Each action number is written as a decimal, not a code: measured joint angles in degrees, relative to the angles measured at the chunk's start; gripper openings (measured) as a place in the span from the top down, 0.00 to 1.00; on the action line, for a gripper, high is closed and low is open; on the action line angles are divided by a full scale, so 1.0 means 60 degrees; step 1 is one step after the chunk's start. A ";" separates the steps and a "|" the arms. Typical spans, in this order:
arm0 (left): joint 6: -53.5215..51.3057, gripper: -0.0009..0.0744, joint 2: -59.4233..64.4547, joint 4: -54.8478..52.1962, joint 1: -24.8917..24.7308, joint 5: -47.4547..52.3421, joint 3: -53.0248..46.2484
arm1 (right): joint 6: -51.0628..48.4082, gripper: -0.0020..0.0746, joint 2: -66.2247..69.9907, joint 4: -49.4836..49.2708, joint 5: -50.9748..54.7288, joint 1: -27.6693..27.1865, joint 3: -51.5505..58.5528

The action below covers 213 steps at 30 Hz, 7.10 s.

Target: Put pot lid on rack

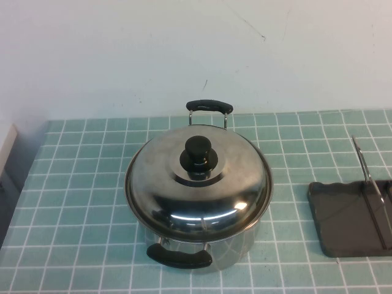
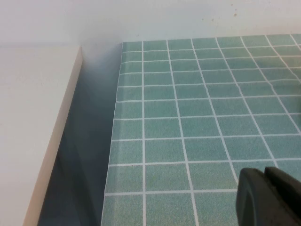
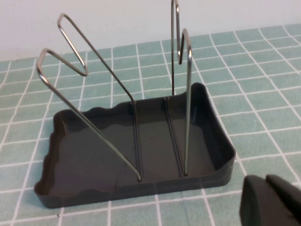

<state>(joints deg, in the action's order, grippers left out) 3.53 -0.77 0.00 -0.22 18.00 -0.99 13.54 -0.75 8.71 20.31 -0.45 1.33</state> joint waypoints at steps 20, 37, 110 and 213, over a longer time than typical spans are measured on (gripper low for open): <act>0.0026 0.99 0.0000 0.0000 0.0000 0.0000 0.0000 | 0.0000 0.98 0.0000 0.0000 0.0000 0.0000 0.0000; 0.0026 0.99 0.0000 0.0000 0.0000 0.0000 0.0000 | 0.0000 0.98 0.0000 0.0000 0.0000 0.0000 0.0000; 0.1615 0.26 1.2753 -0.1480 -0.4350 -0.8984 0.6111 | 0.0000 0.98 0.0000 0.0000 0.0000 0.0000 0.0000; 0.7988 0.57 1.4238 -0.3526 -0.5374 -1.3750 0.7060 | -1.1635 0.43 1.2205 -1.7532 0.6489 0.1308 -0.7959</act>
<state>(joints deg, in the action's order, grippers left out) 51.46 84.66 -21.15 -32.47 -64.50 41.37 -56.27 72.48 -96.48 59.24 7.40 -46.42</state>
